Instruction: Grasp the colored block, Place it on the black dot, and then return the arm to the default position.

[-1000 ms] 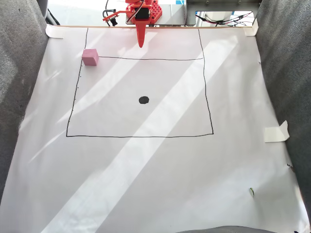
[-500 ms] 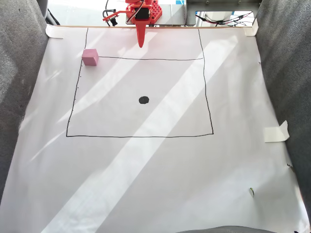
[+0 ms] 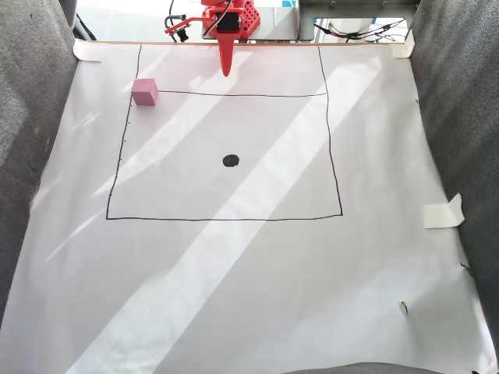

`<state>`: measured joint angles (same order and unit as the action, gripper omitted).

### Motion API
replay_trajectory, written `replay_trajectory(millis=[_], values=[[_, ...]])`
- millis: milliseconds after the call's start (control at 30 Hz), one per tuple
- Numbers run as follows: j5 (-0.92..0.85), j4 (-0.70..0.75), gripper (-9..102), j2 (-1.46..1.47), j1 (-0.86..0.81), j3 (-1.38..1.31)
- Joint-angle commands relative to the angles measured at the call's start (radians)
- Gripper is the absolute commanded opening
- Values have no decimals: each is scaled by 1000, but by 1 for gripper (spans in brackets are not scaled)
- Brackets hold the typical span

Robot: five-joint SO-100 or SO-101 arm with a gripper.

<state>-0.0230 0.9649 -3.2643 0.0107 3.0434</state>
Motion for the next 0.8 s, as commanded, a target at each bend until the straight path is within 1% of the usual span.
replay_trajectory(millis=[0, 100, 233, 367, 500, 633, 767], values=[[-2, 18, 0, 6, -12, -41], [18, 98, 0, 51, -14, -166], [40, 212, 0, 198, -25, -356], [78, 259, 0, 396, -84, -546], [71, 311, 0, 597, -173, -747], [38, 302, 0, 801, -288, -905], [40, 196, 0, 973, -402, -977]])
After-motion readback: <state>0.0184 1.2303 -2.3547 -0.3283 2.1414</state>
